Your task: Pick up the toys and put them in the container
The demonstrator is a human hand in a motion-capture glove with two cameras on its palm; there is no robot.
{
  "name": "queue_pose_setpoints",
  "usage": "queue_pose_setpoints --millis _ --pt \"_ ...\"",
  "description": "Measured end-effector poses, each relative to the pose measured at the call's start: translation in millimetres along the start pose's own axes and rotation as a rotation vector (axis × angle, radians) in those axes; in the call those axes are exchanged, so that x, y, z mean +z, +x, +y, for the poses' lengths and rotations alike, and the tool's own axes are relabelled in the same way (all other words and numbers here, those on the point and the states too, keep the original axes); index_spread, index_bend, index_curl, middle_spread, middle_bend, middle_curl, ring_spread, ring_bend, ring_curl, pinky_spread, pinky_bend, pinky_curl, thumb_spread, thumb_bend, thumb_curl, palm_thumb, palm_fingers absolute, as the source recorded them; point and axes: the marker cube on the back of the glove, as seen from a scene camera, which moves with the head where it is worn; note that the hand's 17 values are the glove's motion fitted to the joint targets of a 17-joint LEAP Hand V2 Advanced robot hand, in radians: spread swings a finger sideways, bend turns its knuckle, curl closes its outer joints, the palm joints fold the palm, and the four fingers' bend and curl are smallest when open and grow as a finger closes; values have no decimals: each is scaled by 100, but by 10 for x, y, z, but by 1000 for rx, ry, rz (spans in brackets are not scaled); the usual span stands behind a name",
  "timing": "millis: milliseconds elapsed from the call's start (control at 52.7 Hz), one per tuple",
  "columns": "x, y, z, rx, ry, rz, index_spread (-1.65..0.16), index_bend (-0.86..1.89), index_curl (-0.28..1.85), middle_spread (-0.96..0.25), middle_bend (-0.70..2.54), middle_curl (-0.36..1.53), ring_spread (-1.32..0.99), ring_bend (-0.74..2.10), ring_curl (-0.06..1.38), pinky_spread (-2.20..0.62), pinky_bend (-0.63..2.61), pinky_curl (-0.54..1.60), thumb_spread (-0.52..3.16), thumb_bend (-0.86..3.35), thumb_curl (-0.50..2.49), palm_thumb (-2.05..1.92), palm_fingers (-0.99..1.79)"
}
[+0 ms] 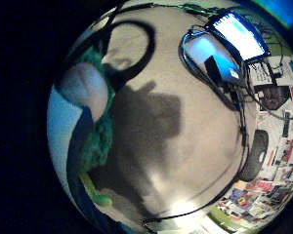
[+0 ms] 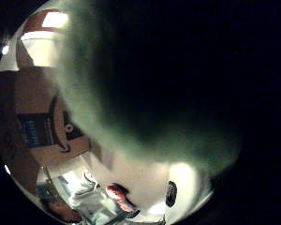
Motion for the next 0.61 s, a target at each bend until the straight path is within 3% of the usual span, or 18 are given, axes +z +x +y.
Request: queue_pose_setpoints --millis 304,607 --pt "-38 -17 352 -56 58 49 -29 27 22 -20 73 48 -34 105 57 -38 94 41 62 18 71 88 121" --pt "-422 -205 972 -92 -112 -4 -37 59 37 -24 97 65 -38 123 66 -41 115 52 28 15 83 82 115"
